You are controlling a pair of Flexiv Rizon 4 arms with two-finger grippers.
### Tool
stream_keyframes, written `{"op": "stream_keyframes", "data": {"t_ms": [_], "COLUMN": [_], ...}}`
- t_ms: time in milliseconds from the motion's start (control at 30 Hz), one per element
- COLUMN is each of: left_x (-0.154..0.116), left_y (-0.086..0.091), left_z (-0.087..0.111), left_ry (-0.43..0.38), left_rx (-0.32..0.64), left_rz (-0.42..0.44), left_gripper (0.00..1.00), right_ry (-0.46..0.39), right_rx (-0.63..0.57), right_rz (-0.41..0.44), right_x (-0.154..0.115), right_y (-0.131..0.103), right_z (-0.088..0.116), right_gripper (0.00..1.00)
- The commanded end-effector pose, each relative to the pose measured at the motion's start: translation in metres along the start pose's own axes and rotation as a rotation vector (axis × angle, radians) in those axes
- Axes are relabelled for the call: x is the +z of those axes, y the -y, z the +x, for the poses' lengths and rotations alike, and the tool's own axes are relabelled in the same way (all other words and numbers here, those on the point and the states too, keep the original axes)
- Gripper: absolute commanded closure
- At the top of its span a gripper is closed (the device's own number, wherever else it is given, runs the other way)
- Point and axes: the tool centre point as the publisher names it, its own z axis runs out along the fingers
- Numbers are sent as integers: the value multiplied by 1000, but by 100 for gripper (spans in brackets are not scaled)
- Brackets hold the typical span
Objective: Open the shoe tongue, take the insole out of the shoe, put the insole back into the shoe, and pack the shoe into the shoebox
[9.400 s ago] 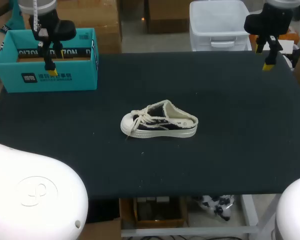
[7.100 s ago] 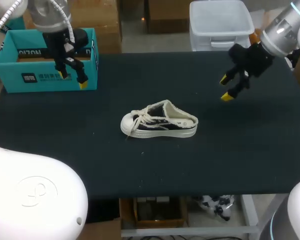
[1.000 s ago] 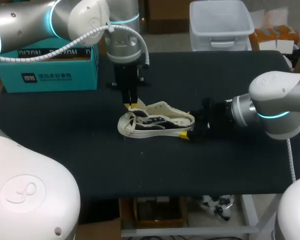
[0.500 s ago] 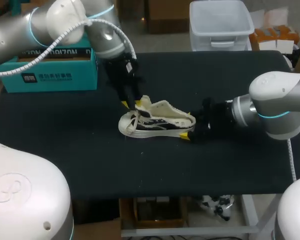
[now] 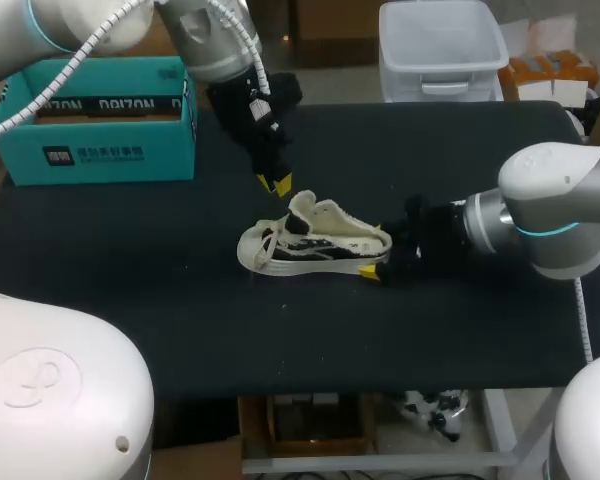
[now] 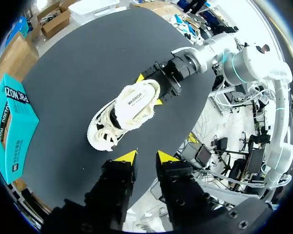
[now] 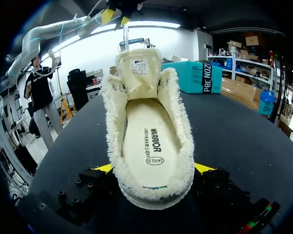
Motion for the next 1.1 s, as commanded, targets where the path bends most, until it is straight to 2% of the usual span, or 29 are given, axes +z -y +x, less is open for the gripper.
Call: {"op": "stream_keyframes", "data": {"t_ms": [33, 267, 300, 333, 433, 533, 600, 633, 733, 900, 1100], "left_x": [-1, -1, 4, 10, 24, 37, 45, 50, 60, 81, 109], "left_y": [-4, -4, 4, 11, 30, 45, 50, 54, 61, 72, 74], "left_z": [2, 2, 3, 4, 10, 12, 9, 7, -1, -13, -23], "left_ry": [25, 25, 6, 10, 20, 44, 51, 66, 81, 59, 41], "left_rx": [729, 729, 749, 808, 893, 922, 960, 939, 971, 1010, 1016], "left_rz": [-38, -38, -59, -67, -126, -154, -154, -161, -164, -189, -198], "left_gripper": [100, 100, 100, 100, 100, 100, 100, 100, 100, 100, 100], "right_ry": [0, 0, 0, 0, 0, 0, 0, 0, 0, 0, 0], "right_rx": [-1, -1, -1, -1, -1, -1, -1, -1, -1, -1, -1], "right_rz": [-6, -6, -6, -6, -6, -6, -6, -6, -6, -6, -6], "right_x": [-1, -1, -1, -1, -1, -1, -1, -1, -1, -1, -1], "right_y": [2, 2, 2, 2, 2, 2, 2, 2, 2, 2, 2], "right_z": [-1, -1, -1, -1, -1, -1, -1, -1, -1, -1, -1], "right_gripper": [100, 100, 100, 100, 100, 100, 100, 100, 100, 100, 100]}}
